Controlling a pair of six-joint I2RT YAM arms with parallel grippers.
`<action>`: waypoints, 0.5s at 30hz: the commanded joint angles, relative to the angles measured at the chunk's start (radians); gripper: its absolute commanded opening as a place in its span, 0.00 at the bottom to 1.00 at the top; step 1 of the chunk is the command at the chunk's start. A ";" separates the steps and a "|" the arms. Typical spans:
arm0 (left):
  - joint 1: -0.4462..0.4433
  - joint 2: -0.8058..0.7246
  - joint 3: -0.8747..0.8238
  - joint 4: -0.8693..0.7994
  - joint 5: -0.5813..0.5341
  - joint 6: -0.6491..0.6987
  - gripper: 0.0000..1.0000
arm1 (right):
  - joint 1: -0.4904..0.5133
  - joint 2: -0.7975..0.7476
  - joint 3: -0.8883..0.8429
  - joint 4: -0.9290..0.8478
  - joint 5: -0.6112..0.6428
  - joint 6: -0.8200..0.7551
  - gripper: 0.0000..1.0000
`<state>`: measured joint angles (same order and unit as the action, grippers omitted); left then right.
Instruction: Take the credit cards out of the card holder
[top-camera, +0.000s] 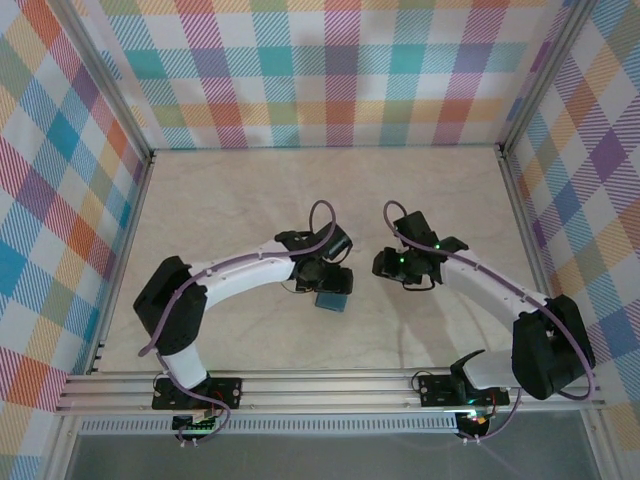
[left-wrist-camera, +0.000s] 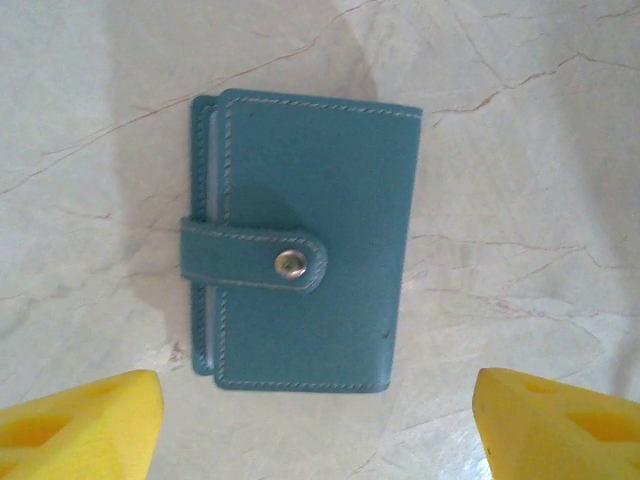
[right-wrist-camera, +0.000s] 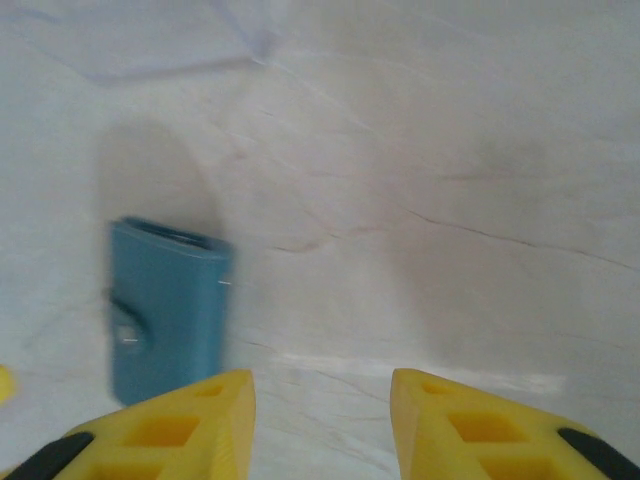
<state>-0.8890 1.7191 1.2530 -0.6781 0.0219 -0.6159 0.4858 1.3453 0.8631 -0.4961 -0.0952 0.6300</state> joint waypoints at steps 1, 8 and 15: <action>0.001 -0.059 -0.088 0.006 -0.029 -0.020 0.79 | 0.008 0.060 0.017 0.078 -0.180 0.059 0.41; 0.005 -0.073 -0.164 0.028 -0.009 -0.016 0.73 | 0.070 0.164 -0.027 0.187 -0.304 0.099 0.42; 0.045 -0.101 -0.219 0.131 0.067 0.008 0.71 | 0.119 0.230 -0.051 0.200 -0.275 0.121 0.42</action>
<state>-0.8757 1.6539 1.0534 -0.6014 0.0433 -0.6296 0.5945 1.5581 0.8242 -0.3141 -0.3641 0.7231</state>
